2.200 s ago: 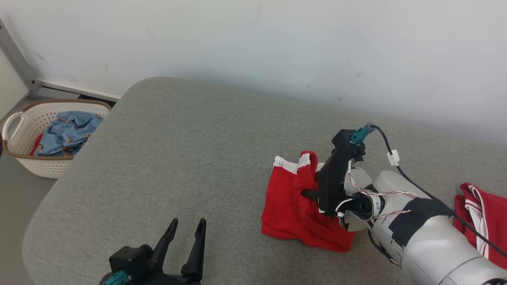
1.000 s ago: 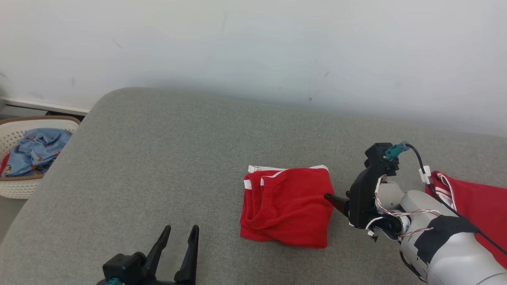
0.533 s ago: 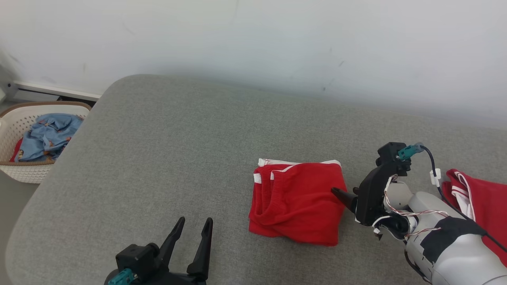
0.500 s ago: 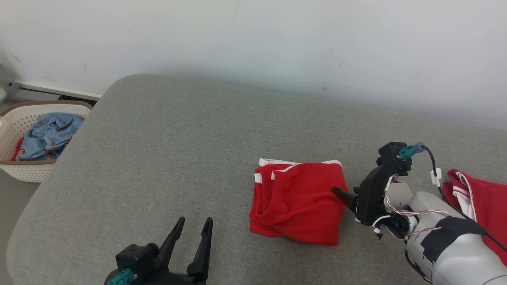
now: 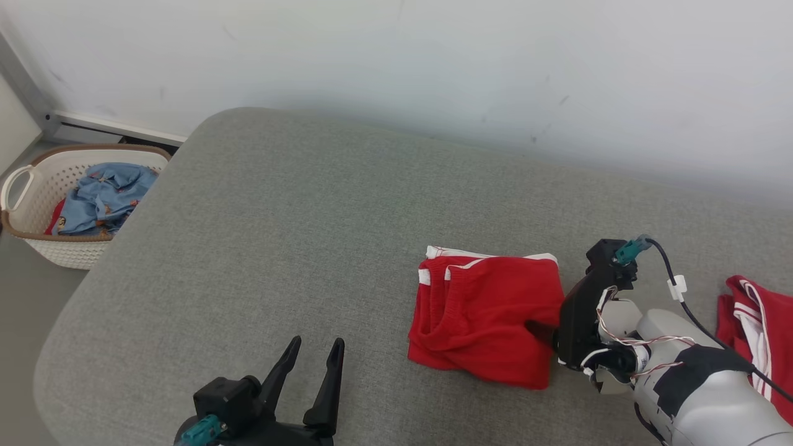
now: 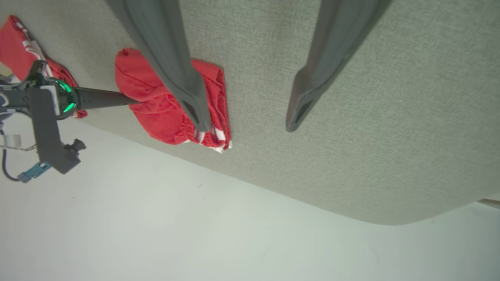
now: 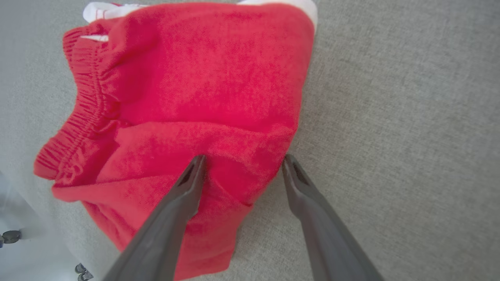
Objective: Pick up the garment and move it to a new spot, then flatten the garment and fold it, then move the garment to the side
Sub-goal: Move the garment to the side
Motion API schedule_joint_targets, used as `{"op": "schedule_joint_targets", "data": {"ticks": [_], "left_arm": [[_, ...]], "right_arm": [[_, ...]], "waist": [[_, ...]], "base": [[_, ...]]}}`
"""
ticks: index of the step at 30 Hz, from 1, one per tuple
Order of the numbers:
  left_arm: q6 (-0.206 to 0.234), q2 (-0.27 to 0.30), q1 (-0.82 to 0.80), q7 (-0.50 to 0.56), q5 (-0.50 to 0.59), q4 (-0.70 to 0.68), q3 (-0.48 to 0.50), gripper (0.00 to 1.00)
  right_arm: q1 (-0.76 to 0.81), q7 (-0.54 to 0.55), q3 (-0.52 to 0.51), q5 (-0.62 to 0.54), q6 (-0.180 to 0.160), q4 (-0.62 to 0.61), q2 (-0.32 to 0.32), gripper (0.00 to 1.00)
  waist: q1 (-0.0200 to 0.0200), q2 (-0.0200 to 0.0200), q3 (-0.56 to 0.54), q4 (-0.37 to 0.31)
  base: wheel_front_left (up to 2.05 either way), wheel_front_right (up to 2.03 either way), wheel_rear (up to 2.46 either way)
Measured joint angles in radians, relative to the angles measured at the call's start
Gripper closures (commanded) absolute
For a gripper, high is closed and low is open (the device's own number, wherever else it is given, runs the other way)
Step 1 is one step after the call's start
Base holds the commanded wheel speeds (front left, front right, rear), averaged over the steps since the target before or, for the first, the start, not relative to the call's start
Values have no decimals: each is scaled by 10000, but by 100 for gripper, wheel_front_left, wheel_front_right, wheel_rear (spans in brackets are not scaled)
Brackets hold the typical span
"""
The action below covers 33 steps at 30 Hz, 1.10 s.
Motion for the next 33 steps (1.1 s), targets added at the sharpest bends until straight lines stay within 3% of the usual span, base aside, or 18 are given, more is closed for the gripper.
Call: {"op": "schedule_joint_targets", "data": {"ticks": [11,12,13,14,21,33], "left_arm": [[6,-148,-4,-31,-4,56,69,0],[8,-161,-5,-35,-10,82,73,0],[17,-171,-5,-77,-21,107,79,0],[17,-171,-5,-109,-27,125,88,0],[19,-100,16,-190,-48,284,230,0],[33,92,48,-217,-59,155,339,0]], "right_arm": [[-371,1158,213,0,-280,502,249,0],[-410,1237,238,0,-270,523,244,4],[-433,1271,232,2,-268,531,244,78],[-440,1277,211,4,-268,533,236,100],[-498,1064,148,-4,-119,558,176,100],[-1069,642,121,-146,140,290,-316,100]], "waist": [[0,0,263,264],[0,0,277,277],[0,0,286,286],[0,0,292,291],[0,0,211,173],[0,0,154,-659]], "base": [[0,0,0],[0,0,0],[0,0,0],[0,0,0],[0,0,0],[0,0,0]]}}
